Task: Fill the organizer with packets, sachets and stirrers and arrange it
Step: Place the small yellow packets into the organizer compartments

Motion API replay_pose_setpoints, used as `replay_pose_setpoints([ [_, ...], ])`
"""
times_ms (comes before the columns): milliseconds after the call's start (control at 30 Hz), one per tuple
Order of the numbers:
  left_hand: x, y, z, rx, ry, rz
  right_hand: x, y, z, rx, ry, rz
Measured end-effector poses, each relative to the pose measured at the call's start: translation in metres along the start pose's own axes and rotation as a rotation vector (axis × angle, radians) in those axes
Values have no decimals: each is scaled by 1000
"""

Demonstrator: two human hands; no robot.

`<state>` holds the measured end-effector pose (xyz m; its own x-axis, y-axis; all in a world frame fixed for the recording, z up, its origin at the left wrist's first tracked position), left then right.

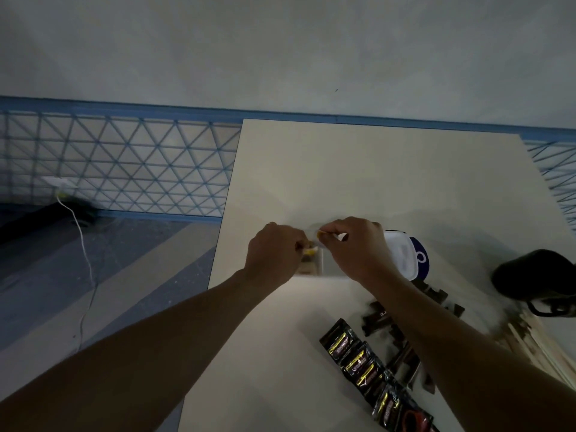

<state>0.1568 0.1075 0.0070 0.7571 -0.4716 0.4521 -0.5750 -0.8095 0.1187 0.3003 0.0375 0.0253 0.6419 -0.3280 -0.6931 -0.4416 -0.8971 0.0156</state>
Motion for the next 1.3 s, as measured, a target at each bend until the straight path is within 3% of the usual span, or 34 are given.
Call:
replay_pose_setpoints([
  [333, -4, 6, 4, -15, -32, 17, -4, -5, 17, -43, 67, -53],
  [633, -4, 0, 11, -111, -17, -7, -13, -7, -1, 56, 66, -115],
  [1033, -8, -3, -3, 57, 59, 22, -13, 3, 21, -236, 49, -95],
  [1300, -23, 5, -13, 121, 140, -23, -2, 10, 49, -214, 294, -100],
])
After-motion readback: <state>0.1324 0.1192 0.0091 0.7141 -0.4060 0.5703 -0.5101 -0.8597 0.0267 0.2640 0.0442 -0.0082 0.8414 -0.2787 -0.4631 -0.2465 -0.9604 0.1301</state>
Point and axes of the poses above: each hand's wrist, its own y-axis away from the middle knuckle, its own z-axis out of the palm, x = y × z, the point moved 4 cm from there along -y, towards the middle knuckle, and after that the axes turned 2 degrees about -y, right-handed, at the moved point
